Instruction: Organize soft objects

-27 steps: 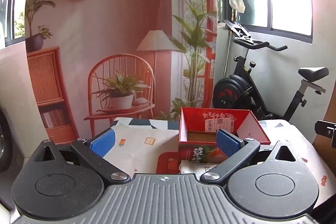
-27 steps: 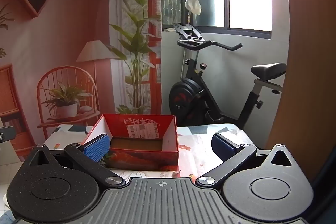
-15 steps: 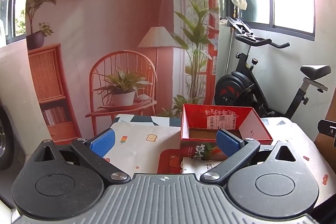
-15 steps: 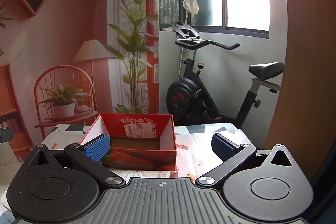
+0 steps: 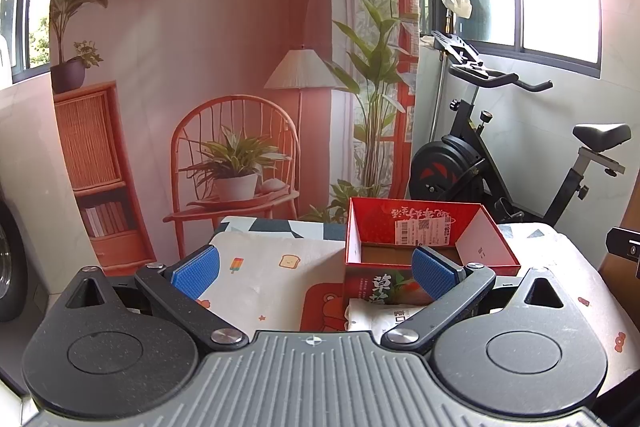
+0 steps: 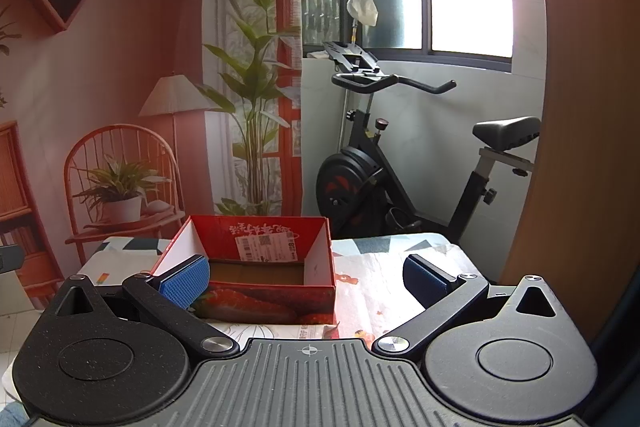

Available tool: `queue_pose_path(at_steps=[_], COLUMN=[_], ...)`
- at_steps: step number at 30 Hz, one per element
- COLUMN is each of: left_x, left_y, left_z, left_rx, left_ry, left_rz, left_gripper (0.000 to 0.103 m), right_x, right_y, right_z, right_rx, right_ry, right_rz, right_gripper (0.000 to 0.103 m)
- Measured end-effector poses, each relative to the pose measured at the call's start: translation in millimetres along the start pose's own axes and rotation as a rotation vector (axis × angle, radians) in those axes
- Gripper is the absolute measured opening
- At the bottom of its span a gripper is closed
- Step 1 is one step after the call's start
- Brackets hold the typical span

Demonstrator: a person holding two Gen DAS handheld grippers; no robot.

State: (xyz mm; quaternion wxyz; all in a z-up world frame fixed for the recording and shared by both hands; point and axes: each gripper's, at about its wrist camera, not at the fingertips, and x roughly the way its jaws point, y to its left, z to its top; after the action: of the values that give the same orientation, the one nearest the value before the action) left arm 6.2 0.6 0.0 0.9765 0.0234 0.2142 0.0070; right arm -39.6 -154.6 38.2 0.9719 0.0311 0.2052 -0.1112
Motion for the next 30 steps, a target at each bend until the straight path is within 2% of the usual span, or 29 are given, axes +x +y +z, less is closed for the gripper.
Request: queue_pose_path(at_steps=[30], left_x=[0.1], left_y=[-0.2], left_z=[-2.0], left_rx=[-0.002], left_ry=[0.002], left_rz=[0.0], left_gripper=[0.103], right_x=[4.3], right_y=[-3.2], right_z=[-3.3], right_rx=[0.001], right_ry=[0.003], right_rz=[0.001], right_gripper=[0.103])
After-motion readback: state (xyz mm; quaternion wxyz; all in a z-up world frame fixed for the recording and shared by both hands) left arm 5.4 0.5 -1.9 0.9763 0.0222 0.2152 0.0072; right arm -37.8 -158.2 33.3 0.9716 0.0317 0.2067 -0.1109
